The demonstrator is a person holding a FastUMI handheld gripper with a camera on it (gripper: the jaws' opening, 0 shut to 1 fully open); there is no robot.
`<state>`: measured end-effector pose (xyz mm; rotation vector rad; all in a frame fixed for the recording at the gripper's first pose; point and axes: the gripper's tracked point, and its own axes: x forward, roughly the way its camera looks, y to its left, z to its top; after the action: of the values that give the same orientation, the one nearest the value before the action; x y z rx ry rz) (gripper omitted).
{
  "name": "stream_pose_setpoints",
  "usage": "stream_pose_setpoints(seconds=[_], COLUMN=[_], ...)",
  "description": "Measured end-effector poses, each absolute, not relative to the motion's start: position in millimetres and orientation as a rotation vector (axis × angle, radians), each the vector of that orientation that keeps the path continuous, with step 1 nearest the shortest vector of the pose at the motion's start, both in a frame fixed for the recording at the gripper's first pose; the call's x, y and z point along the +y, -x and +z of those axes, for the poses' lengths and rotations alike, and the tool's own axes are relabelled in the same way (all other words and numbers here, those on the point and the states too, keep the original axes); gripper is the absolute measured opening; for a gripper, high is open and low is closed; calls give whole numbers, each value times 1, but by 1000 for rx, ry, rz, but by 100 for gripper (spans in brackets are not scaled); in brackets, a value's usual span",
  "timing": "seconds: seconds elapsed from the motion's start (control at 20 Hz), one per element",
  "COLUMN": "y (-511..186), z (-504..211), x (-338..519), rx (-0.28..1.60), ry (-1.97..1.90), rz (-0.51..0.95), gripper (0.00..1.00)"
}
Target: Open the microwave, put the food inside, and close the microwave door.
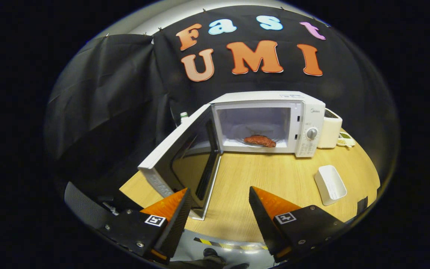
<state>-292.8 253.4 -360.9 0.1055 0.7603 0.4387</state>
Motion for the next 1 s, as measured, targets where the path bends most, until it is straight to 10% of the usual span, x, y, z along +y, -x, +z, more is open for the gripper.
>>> stream_pose_setpoints(seconds=[0.4,1.0], y=[336,293], z=[-346,-378], x=[343,402], rx=[741,692], ry=[-101,80], rz=[669,629], gripper=[35,23])
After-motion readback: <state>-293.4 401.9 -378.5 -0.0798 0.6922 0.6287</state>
